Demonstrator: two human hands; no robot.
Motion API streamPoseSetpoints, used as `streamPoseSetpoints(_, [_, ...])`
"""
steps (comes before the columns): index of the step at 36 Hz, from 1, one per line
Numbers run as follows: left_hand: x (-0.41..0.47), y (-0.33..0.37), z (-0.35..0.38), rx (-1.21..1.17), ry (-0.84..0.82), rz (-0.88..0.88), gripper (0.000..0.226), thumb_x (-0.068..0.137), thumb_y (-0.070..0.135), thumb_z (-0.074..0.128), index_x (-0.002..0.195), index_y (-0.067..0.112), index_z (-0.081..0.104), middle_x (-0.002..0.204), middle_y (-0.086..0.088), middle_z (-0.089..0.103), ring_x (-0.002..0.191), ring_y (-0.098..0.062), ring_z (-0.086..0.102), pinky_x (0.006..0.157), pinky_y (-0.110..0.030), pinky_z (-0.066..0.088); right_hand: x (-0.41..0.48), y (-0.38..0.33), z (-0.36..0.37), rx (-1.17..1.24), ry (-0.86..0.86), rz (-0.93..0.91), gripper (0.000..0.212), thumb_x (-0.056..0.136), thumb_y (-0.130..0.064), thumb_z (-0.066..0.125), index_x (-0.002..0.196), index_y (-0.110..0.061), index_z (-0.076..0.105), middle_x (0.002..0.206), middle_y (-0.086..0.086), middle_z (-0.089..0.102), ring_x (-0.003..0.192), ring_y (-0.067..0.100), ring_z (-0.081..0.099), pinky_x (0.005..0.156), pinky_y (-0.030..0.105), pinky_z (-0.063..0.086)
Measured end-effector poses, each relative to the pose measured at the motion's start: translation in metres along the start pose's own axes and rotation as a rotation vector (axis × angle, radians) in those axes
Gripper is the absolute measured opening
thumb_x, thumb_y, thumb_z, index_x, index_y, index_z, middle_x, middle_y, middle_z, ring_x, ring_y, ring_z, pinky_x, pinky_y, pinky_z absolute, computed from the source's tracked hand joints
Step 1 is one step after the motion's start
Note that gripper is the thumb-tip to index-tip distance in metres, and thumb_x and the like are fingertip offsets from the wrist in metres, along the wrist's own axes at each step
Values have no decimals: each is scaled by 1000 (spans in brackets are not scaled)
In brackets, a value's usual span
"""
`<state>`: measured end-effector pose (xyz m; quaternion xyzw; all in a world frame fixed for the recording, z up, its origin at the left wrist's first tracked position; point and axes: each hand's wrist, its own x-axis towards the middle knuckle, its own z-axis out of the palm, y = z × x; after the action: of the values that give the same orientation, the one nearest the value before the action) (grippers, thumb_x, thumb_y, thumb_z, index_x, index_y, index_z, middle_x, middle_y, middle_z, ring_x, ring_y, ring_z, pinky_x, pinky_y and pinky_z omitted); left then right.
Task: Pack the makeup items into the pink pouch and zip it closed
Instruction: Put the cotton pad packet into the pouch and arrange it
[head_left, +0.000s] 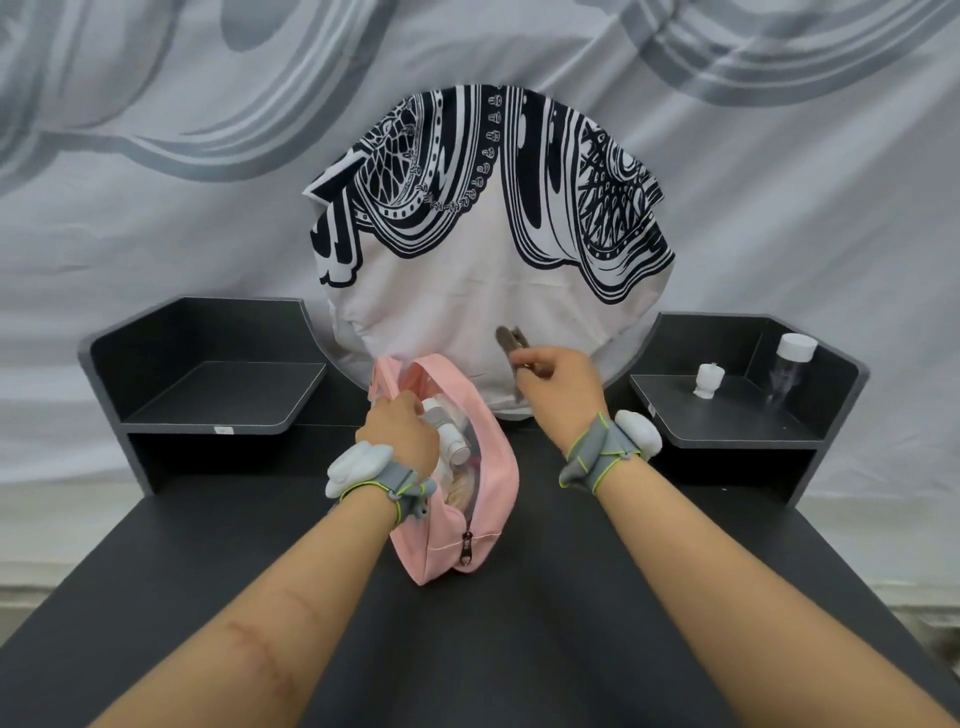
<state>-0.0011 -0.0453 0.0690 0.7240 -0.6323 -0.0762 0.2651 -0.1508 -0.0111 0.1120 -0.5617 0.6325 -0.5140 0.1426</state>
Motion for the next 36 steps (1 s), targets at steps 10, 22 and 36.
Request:
streamPoseSetpoints(10, [-3,-6,-4,-20,-2,14,30,92,18,47,121,23,55,122,-12,59,110,-32,58,85,-36,44,-22,-39,52,-8,-321,18,26,81,-4,56,101,-7,71,105,14,72,96,22,64,93,32,49])
streamPoseSetpoints(22, [-4,-17,-6,-129,-30,38,46,89,14,46,133,25,46,135,-12,51,110,-37,57,83,-35,44,-33,-30,59,-286,-457,-97,39,86,-6,46,122,-11,61,126,10,63,118,25,57,102,27,41])
streamPoseSetpoints(36, [0,-46,-36,-613,-307,56,65,91,10,43,150,31,24,152,-7,37,135,-27,41,101,-25,34,-53,-42,42,-400,-621,-283,50,88,7,37,134,-9,48,149,10,39,139,22,33,106,8,13])
